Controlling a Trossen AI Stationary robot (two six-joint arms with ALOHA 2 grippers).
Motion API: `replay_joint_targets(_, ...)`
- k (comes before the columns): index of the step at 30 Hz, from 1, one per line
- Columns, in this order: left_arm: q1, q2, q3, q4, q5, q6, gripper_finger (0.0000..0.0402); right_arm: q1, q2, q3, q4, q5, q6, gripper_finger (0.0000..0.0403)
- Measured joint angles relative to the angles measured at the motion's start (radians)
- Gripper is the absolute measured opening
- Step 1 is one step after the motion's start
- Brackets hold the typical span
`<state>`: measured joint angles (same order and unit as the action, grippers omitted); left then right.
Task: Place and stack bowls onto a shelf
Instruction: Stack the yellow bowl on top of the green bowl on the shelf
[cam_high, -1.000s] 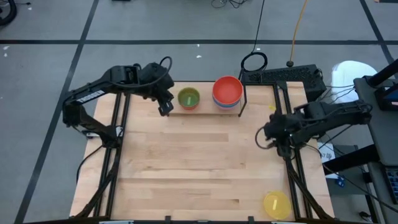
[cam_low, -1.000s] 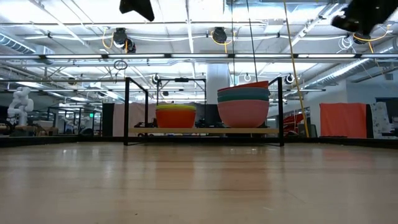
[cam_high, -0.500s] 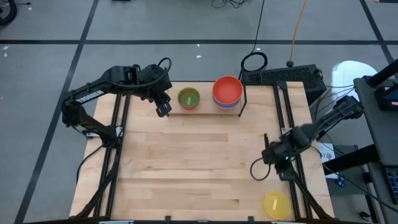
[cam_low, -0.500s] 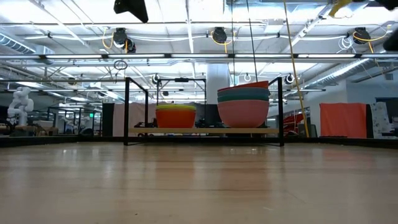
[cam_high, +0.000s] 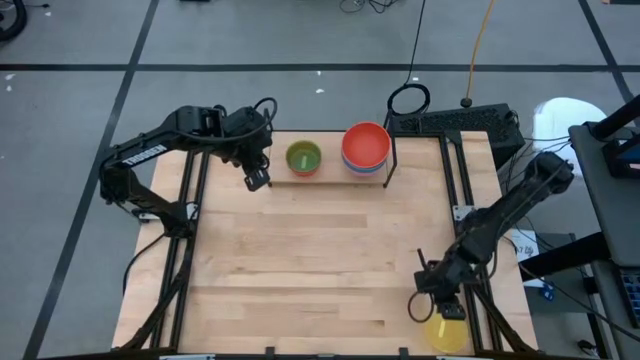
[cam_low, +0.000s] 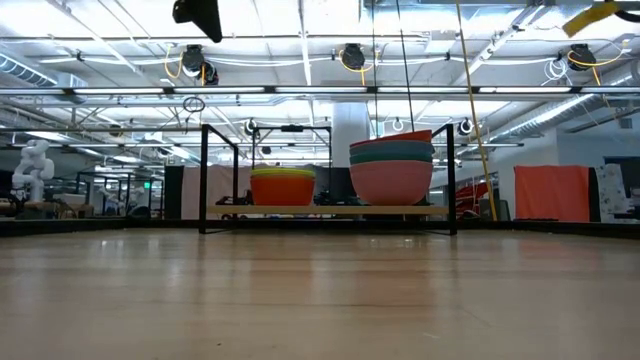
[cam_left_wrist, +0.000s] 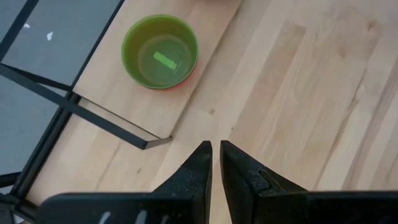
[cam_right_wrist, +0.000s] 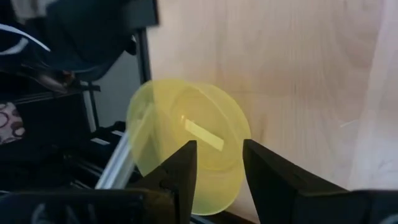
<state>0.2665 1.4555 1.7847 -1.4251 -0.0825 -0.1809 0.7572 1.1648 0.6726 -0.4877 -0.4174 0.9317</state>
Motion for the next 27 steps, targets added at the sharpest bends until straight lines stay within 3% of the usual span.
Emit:
replay_joint_targets(8, 0.000, 0.000, 0.000, 0.000, 0.000, -0.016, 0.0037, 0.056, 0.085, -0.001, 0.005, 0.054, -0.011, 0.0125)
replay_joint_targets(21, 0.000, 0.000, 0.000, 0.001, 0.001, -0.043, 0.0037, 0.089, 0.222, 0.000, 0.007, 0.051, -0.036, 0.0121)
replay_joint_targets(24, 0.000, 0.000, 0.000, 0.006, 0.001, -0.039, 0.0037, 0.089, 0.221, 0.000, 0.016, 0.051, -0.065, 0.0093)
replay_joint_targets(27, 0.000, 0.000, 0.000, 0.007, 0.001, -0.039, 0.0037, 0.089, 0.222, 0.000, 0.015, 0.050, -0.100, 0.0041)
